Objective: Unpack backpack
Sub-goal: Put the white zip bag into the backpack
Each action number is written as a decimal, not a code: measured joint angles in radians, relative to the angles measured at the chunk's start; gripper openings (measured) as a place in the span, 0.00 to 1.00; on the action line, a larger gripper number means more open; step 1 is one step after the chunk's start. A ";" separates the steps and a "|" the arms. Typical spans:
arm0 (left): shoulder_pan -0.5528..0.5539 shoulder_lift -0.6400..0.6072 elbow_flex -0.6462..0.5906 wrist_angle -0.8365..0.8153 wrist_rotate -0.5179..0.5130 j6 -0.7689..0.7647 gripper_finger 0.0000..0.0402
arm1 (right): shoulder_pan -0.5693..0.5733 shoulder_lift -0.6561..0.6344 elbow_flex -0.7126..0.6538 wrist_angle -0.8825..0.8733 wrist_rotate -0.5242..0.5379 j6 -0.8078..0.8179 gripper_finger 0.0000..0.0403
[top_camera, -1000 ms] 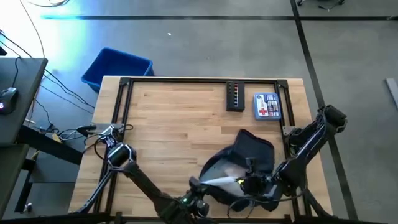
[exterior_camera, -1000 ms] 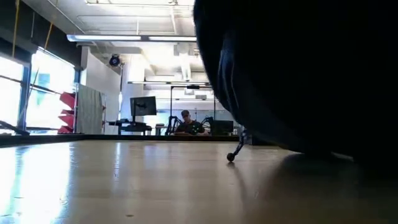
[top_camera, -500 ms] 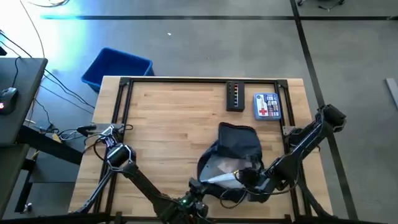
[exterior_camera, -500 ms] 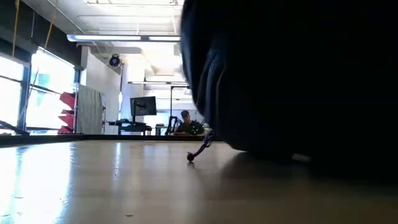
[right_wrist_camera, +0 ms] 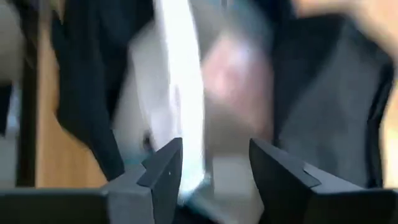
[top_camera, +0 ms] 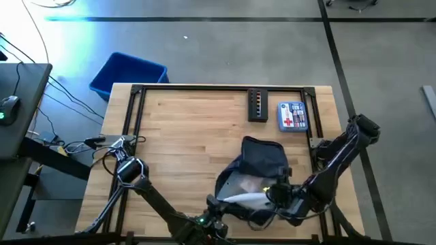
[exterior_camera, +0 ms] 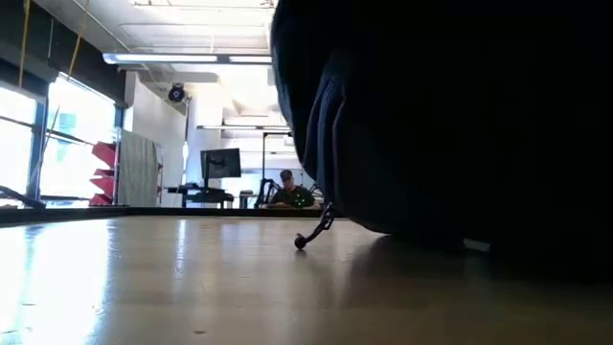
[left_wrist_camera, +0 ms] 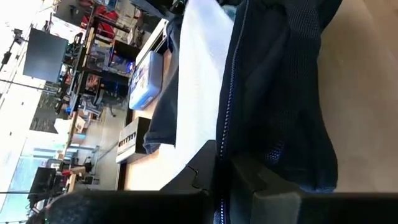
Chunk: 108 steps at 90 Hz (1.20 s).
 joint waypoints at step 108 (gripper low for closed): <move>0.009 0.000 0.000 0.000 0.032 -0.025 0.00 | -0.227 0.140 -0.359 1.220 -0.065 -0.521 0.32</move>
